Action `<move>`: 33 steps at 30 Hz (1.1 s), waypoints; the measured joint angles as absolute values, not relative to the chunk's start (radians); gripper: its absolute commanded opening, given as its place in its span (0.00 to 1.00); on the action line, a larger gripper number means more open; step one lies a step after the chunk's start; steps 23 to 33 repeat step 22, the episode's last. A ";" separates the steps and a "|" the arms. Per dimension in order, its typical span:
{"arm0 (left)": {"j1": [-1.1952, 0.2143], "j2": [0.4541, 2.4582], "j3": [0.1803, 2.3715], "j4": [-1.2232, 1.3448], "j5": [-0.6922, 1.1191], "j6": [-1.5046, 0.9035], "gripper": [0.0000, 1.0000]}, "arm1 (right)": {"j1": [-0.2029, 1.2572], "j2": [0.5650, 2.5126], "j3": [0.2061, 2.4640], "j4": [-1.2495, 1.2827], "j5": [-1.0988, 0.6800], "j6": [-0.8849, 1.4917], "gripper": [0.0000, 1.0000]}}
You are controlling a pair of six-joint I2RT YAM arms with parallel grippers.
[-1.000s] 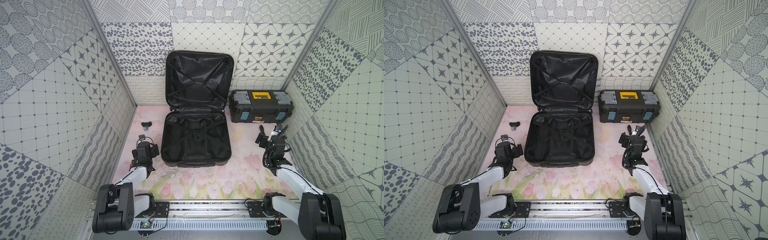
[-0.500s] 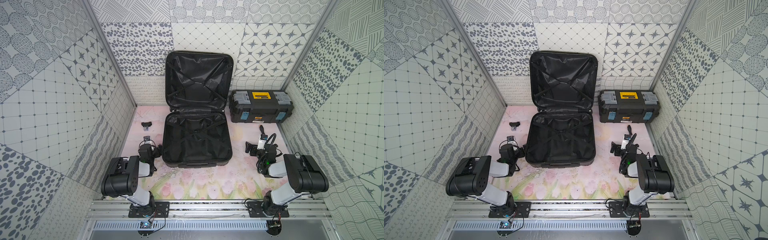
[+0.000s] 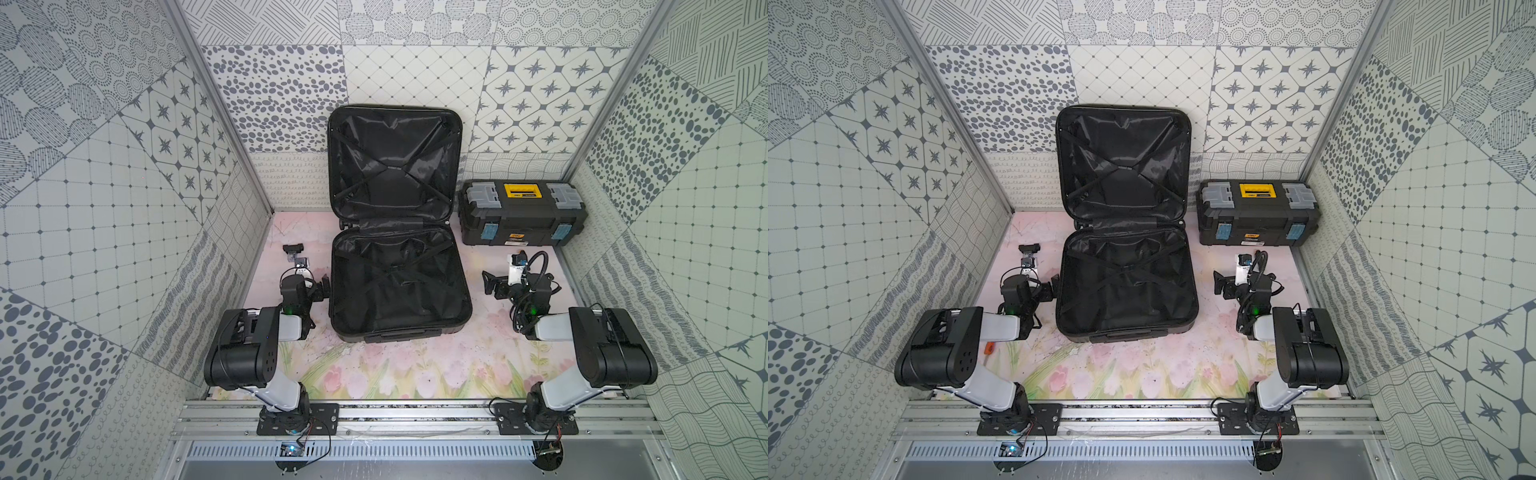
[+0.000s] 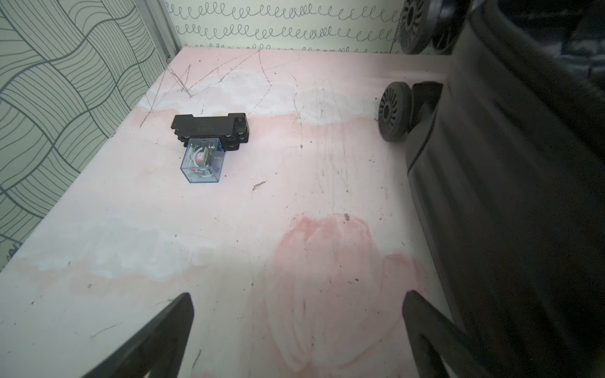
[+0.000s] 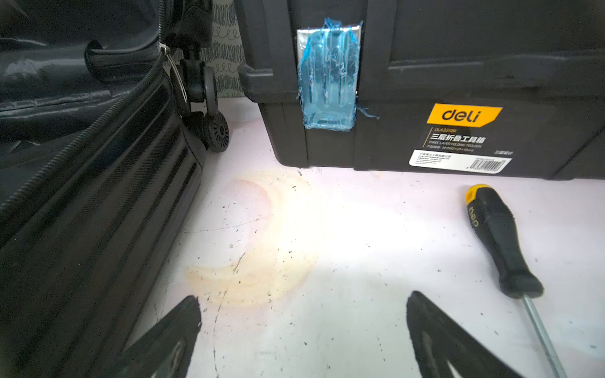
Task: Open the suitcase zippers
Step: Reset both arms
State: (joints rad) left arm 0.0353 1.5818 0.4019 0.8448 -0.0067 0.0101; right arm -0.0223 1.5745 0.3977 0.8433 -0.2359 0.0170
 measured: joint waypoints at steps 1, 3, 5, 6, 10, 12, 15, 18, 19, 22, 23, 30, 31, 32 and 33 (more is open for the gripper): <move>0.034 1.582 0.402 0.845 -0.007 0.010 0.99 | -0.022 1.575 0.398 0.841 -0.236 0.017 0.99; 0.033 1.582 0.402 0.845 -0.007 0.012 0.99 | -0.022 1.575 0.398 0.839 -0.236 0.017 0.99; 0.030 1.583 0.402 0.845 -0.005 0.014 0.99 | -0.022 1.575 0.398 0.838 -0.236 0.016 0.99; 0.028 1.583 0.402 0.845 -0.003 0.014 0.99 | -0.022 1.575 0.398 0.836 -0.236 0.015 0.99; 0.023 1.583 0.402 0.845 0.013 0.015 0.99 | -0.022 1.575 0.398 0.834 -0.236 0.014 0.99; 0.021 1.583 0.402 0.845 0.016 0.015 0.99 | -0.022 1.575 0.398 0.833 -0.236 0.014 0.99; 0.020 1.583 0.402 0.845 0.019 0.015 0.99 | -0.022 1.575 0.398 0.833 -0.236 0.014 0.99; 0.020 1.583 0.402 0.845 0.020 0.015 0.99 | -0.022 1.575 0.398 0.833 -0.236 0.014 0.99; 0.020 1.583 0.402 0.845 0.020 0.015 0.99 | -0.022 1.575 0.398 0.833 -0.236 0.014 0.99; 0.020 1.583 0.403 0.844 0.020 0.015 0.99 | -0.022 1.575 0.398 0.833 -0.236 0.014 0.99; 0.020 1.583 0.403 0.844 0.020 0.015 0.99 | -0.022 1.575 0.398 0.833 -0.236 0.014 0.99; 0.020 1.583 0.403 0.844 0.020 0.015 0.99 | -0.022 1.575 0.398 0.833 -0.236 0.014 0.99; 0.020 1.583 0.403 0.844 0.020 0.015 0.99 | -0.022 1.575 0.398 0.833 -0.236 0.014 0.99; 0.020 1.583 0.403 0.844 0.020 0.015 0.99 | -0.022 1.575 0.398 0.833 -0.236 0.014 0.99; 0.020 1.583 0.403 0.844 0.020 0.015 0.99 | -0.022 1.575 0.398 0.833 -0.236 0.014 0.99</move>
